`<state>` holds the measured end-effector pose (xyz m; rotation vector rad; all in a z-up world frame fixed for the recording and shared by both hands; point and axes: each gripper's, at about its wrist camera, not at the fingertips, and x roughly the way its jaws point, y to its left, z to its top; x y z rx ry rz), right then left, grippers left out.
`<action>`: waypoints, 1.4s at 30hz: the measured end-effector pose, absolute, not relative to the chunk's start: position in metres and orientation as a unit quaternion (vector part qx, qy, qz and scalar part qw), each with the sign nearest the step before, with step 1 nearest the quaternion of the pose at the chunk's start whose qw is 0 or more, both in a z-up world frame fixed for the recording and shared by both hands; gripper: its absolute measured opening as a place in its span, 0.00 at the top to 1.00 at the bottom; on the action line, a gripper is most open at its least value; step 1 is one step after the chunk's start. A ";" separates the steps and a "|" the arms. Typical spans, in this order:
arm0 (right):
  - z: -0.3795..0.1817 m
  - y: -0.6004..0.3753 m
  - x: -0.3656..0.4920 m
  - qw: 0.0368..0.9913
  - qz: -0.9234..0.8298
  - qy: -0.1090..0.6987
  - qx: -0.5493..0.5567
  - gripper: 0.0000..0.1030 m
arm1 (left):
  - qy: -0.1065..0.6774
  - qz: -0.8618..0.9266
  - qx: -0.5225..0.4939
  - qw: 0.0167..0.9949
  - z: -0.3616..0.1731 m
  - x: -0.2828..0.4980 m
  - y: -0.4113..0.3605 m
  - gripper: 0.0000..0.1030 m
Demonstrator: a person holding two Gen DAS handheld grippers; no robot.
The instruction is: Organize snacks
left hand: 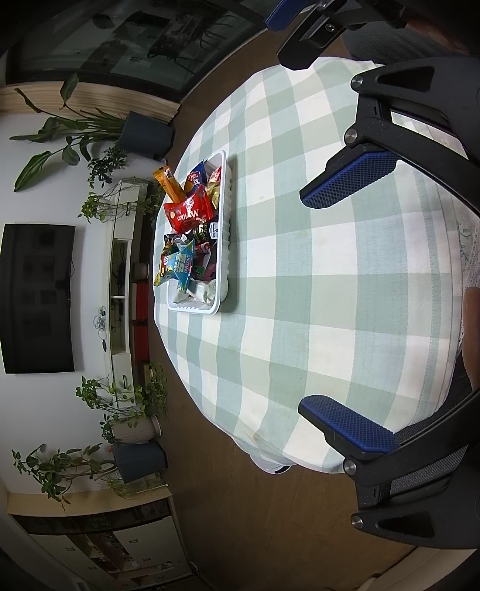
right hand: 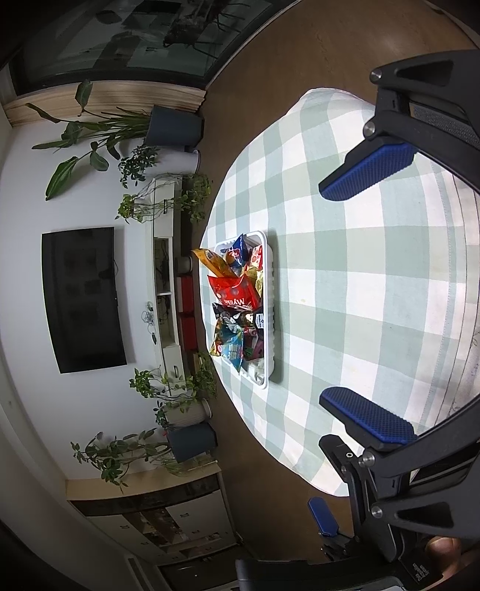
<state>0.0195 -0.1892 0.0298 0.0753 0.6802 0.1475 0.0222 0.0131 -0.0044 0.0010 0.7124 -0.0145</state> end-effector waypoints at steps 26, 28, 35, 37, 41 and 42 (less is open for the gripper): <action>0.024 -0.189 0.020 0.937 0.075 0.340 0.036 0.00 | 0.349 -0.007 0.000 0.937 -0.004 0.022 0.013 0.00; 0.024 -0.189 0.019 0.937 0.074 0.340 0.036 0.00 | 0.349 -0.007 0.000 0.937 -0.003 0.022 0.013 0.00; 0.025 -0.189 0.020 0.937 0.074 0.341 0.036 0.00 | 0.349 -0.007 0.000 0.937 -0.004 0.022 0.013 0.00; 0.023 -0.189 0.018 0.936 0.075 0.341 0.036 0.00 | 0.349 -0.007 0.000 0.937 -0.003 0.022 0.013 0.00; 0.024 -0.189 0.018 0.936 0.075 0.342 0.036 0.00 | 0.349 -0.007 0.000 0.937 -0.003 0.022 0.013 0.00; 0.023 -0.189 0.018 0.936 0.074 0.342 0.036 0.00 | 0.349 -0.007 0.000 0.937 -0.004 0.022 0.013 0.00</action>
